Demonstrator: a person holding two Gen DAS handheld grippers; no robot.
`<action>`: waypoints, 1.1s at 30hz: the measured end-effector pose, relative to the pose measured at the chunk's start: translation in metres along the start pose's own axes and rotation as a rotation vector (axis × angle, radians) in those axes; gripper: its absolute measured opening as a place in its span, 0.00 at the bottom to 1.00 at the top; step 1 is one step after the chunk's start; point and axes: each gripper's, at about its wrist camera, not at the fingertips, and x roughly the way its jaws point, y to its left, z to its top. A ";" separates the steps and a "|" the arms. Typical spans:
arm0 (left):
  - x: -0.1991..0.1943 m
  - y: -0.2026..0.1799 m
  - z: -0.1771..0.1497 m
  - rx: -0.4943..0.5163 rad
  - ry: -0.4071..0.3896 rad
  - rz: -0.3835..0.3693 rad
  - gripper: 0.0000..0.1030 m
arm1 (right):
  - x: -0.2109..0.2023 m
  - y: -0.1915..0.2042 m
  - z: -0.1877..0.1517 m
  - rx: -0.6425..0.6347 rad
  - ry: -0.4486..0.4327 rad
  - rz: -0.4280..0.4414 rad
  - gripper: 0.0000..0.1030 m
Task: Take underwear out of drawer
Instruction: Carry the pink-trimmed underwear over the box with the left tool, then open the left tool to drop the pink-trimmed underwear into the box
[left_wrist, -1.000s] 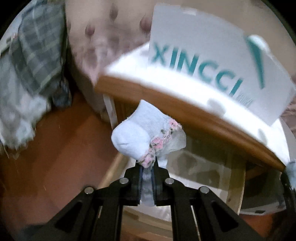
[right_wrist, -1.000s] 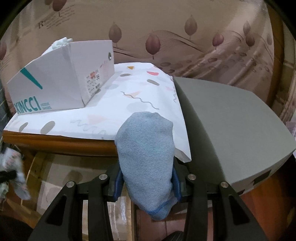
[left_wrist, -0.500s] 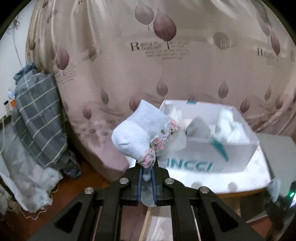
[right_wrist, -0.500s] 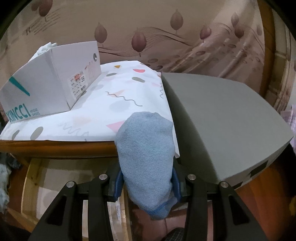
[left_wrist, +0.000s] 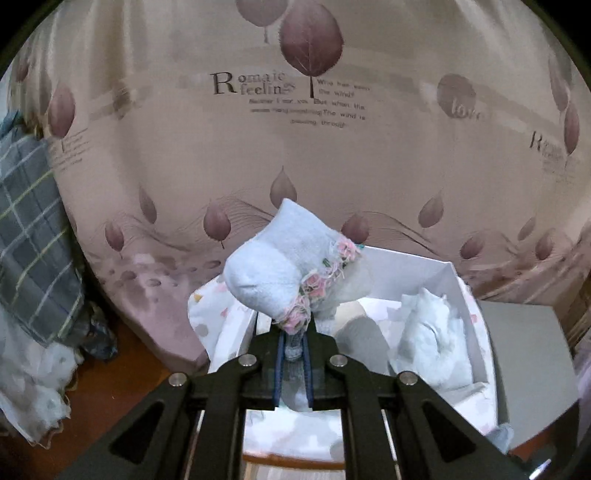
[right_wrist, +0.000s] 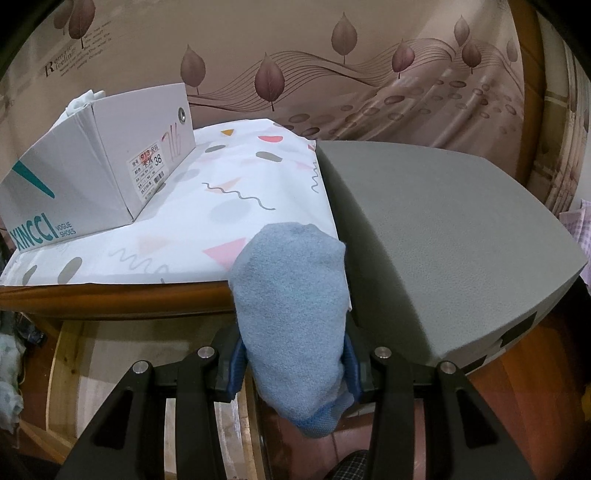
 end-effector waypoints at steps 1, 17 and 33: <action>0.006 -0.003 0.003 0.018 0.009 -0.001 0.08 | 0.000 0.000 0.000 0.000 0.000 0.000 0.39; 0.121 -0.034 -0.012 0.169 0.110 0.053 0.09 | 0.002 0.000 0.000 -0.016 0.006 -0.008 0.39; 0.135 -0.033 -0.022 0.177 0.108 0.085 0.15 | 0.005 -0.001 -0.001 -0.025 0.009 -0.015 0.39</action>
